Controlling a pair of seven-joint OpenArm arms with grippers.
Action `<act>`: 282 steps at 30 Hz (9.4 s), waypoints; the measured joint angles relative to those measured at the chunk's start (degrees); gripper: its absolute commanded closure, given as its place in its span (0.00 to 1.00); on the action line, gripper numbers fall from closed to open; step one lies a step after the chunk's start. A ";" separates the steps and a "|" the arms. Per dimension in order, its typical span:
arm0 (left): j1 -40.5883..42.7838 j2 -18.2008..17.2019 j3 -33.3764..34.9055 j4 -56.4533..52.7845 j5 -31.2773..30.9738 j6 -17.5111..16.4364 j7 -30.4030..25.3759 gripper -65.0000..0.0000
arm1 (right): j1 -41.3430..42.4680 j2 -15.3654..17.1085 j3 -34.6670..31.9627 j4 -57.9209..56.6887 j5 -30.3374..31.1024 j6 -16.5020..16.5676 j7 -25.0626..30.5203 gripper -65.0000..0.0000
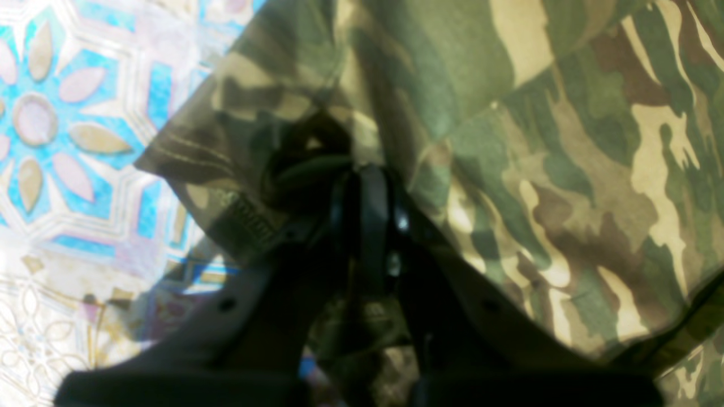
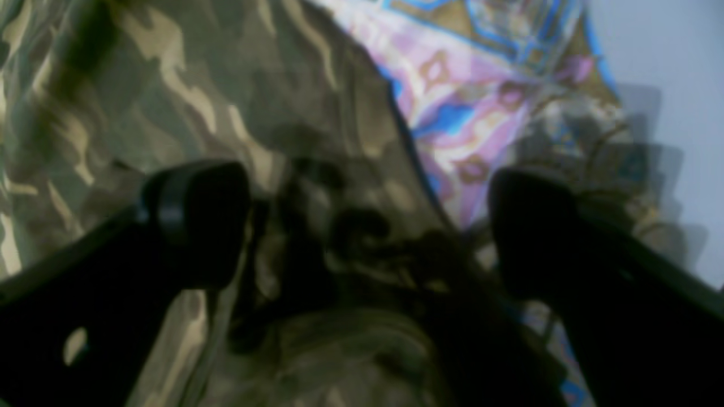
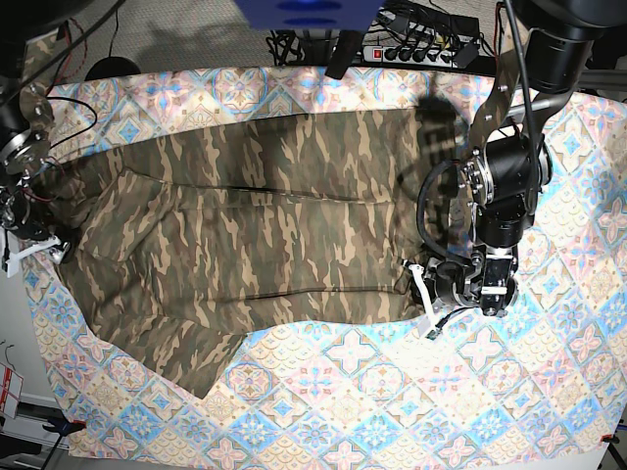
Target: Fold the T-shirt properly
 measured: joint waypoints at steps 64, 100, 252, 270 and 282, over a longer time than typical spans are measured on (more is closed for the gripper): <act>10.01 4.00 5.09 24.87 1.95 0.44 14.93 0.98 | -34.99 -26.08 -3.98 66.66 -12.09 11.50 -9.88 0.94; 10.16 3.85 5.31 24.90 1.92 0.26 15.08 0.97 | 0.76 -13.27 -6.86 21.22 -12.59 10.99 3.26 0.50; 32.48 2.60 12.87 80.06 0.04 -0.48 27.93 1.00 | -30.77 -27.96 -12.81 74.82 -13.31 -4.61 10.23 0.98; 45.07 2.71 17.70 89.57 0.46 -0.50 28.20 1.00 | -32.63 -31.63 -0.02 75.32 -10.21 -4.46 9.38 0.98; 51.84 1.81 19.98 89.61 0.52 -0.48 28.02 1.00 | -30.53 -35.06 6.47 74.31 -8.41 -4.70 10.21 0.98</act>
